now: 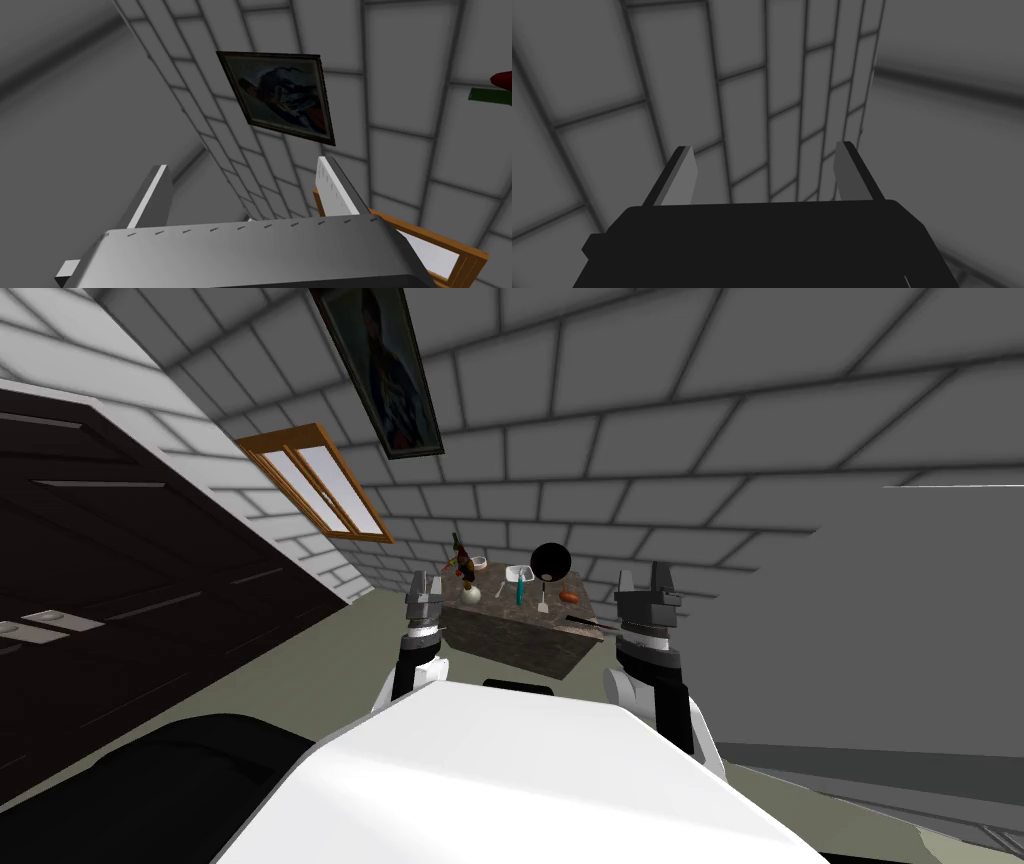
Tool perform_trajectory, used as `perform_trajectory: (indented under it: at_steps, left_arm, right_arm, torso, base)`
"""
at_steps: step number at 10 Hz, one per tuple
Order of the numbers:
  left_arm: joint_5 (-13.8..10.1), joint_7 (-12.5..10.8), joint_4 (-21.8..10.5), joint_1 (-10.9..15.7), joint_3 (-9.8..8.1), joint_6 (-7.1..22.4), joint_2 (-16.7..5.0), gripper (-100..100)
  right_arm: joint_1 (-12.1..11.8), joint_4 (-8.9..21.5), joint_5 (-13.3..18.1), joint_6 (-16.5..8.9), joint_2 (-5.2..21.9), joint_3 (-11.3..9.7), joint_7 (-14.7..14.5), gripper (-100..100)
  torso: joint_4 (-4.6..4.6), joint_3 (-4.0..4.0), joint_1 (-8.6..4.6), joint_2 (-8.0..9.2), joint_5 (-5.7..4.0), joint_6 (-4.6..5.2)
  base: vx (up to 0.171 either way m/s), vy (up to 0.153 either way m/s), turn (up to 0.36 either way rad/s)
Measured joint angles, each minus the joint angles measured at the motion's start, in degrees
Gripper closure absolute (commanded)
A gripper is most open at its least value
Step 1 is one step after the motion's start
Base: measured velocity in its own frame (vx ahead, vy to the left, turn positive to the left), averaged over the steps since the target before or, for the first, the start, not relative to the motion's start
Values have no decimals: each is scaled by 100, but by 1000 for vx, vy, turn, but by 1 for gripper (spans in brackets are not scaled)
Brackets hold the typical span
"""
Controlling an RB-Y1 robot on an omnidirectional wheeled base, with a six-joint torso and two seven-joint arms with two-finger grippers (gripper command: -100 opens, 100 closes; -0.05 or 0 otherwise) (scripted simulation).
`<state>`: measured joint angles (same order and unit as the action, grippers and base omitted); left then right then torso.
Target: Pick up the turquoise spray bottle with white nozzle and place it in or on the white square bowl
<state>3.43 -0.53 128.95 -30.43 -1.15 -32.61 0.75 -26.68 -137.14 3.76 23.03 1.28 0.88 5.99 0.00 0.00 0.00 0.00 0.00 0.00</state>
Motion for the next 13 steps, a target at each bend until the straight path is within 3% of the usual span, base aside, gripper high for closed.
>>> perform_trajectory:
  at_steps: [4,7,13]
  left_arm:
    - [81,65,-99,8,-45,98,-519,-100]
    - [184,156,-348,70,-152,195,-884,-100]
    - [758,653,-1041,121,-447,804,-1476,-100]
  right_arm:
    - [0,0,0,0,0,0,0,0]
    - [0,0,0,0,0,-1,0,0]
    - [0,0,0,0,-1,-1,0,0]
  torso:
    - [0,0,-15,0,-3,1]
    - [-1,-2,-20,-3,-4,1]
    - [-1,-2,-52,-4,-13,0]
  base:
    - [1,-38,-47]
    - [9,-69,-104]
    - [15,-135,-151]
